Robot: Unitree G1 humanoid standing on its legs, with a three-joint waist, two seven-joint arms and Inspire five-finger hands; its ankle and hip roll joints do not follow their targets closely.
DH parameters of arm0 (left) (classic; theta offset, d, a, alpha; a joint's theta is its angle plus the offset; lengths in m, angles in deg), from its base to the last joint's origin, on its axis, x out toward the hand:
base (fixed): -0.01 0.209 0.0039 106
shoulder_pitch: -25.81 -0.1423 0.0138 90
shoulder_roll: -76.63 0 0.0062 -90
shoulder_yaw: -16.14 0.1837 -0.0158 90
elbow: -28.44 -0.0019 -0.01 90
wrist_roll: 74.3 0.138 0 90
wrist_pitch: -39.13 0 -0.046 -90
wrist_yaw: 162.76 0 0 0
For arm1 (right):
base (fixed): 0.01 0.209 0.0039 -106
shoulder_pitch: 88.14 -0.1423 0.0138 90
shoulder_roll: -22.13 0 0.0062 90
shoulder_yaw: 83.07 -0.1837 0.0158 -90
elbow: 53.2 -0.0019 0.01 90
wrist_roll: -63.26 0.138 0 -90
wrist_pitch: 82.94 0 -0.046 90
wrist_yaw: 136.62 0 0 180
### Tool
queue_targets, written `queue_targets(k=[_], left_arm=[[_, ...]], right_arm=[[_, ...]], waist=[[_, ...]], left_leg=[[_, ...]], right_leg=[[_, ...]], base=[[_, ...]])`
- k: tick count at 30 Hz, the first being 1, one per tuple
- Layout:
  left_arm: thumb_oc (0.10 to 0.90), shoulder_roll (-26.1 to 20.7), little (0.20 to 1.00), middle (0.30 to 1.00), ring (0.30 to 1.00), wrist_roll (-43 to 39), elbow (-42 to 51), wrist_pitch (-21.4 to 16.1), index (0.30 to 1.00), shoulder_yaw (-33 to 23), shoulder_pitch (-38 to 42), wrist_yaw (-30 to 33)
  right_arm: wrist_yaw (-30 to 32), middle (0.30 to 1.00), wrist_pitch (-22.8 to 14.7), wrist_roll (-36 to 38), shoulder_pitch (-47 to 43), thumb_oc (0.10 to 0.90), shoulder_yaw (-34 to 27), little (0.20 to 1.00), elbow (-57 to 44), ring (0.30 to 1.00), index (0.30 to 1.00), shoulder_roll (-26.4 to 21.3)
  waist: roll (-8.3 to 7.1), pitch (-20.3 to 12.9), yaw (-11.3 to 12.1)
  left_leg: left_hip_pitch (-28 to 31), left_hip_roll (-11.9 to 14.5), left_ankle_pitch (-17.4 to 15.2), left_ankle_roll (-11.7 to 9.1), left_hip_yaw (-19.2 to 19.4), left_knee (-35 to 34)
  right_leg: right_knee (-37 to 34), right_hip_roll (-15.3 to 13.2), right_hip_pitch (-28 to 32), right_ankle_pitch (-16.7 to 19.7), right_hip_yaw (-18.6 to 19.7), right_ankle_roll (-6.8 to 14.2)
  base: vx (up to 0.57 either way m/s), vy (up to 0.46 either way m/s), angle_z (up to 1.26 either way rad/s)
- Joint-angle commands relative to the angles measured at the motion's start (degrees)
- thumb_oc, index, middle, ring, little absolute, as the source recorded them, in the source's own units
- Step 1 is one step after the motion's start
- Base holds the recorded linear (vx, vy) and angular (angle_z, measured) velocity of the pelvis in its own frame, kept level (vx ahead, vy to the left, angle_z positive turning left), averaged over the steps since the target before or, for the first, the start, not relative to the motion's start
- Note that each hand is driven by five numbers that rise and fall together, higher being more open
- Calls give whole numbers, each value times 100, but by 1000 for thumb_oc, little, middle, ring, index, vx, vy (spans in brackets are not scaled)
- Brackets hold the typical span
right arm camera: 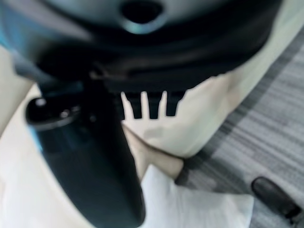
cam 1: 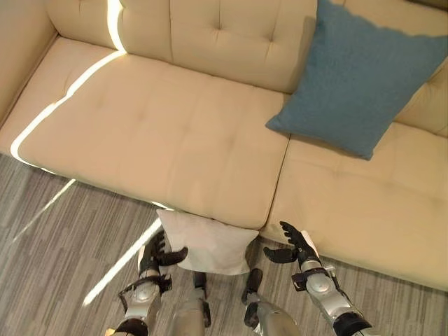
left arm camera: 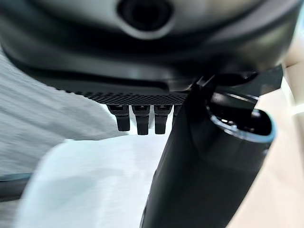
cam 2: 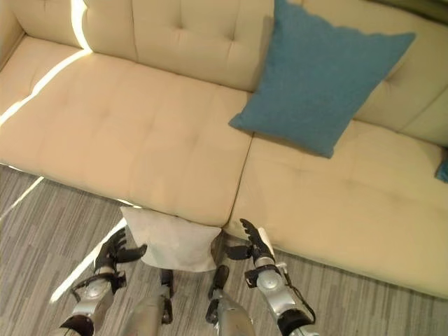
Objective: Pick up all the scattered cushions and arrange them neatly on the sofa.
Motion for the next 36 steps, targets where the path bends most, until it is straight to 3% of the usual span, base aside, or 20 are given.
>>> queue_targets(k=[1,12,15,16,20,22,27,36], left_arm=[[800,-218,900,900,900,-258,81,-488,900,-188,314,311],[800,27,900,900,900,-831,197,-845,900,-163,1068,969],[800,35,900,900,900,-844,204,-877,900,-200,1115,1052],[800,36,900,900,900,-898,271,-905,900,-259,1092,1094],[800,10,900,900,900,-915,412,-907,900,-295,966,1038],[800,-92,900,900,900,-872,432,-855,900,-320,854,927],[800,-402,900,900,900,-774,243,-741,900,-449,795,780],[800,-1052,900,900,900,-763,-215,-580,900,-691,823,485]], right_arm=[[245,900,-350,189,-149,800,173,900,-465,900,900,128],[721,900,-373,280,-956,800,620,900,-487,900,900,458],[775,900,-376,225,-985,800,676,900,-504,900,900,501],[790,900,-372,181,-927,800,687,900,-519,900,900,518],[769,900,-375,198,-754,800,616,900,-498,900,900,496],[718,900,-376,273,-630,800,493,900,-349,900,900,460],[695,900,-381,330,-534,800,266,900,-250,900,900,385],[647,900,-490,771,-172,800,-161,900,-200,900,900,331]], waist=[[-328,-33,-63],[-233,401,-141],[-250,431,-150],[-300,478,-177],[-338,475,-200],[-348,518,-183],[-362,729,-158],[-336,978,-236]], left_leg=[[-463,-468,-136,-144,-102,154],[-1353,-455,-91,-267,-87,263],[-1374,-461,-76,-267,-71,219],[-1411,-485,89,-229,-7,186],[-1312,-507,67,-221,-20,147],[-1214,-514,-163,-252,-80,245],[-1339,-495,-347,-224,-82,655],[-1724,-418,-452,-244,21,1041]], right_leg=[[-129,-178,-270,326,738,499],[68,-264,-1290,425,962,599],[41,-263,-1335,470,975,617],[-29,-295,-1360,636,941,589],[-96,-298,-1241,646,952,590],[-41,-300,-1110,496,984,634],[319,-396,-1207,413,981,634],[593,-535,-1508,424,975,686]], base=[[-134,6,2],[-66,25,-1],[-52,26,-1],[-88,32,2],[-8,25,5],[70,16,6],[-11,27,9],[-32,62,1]])
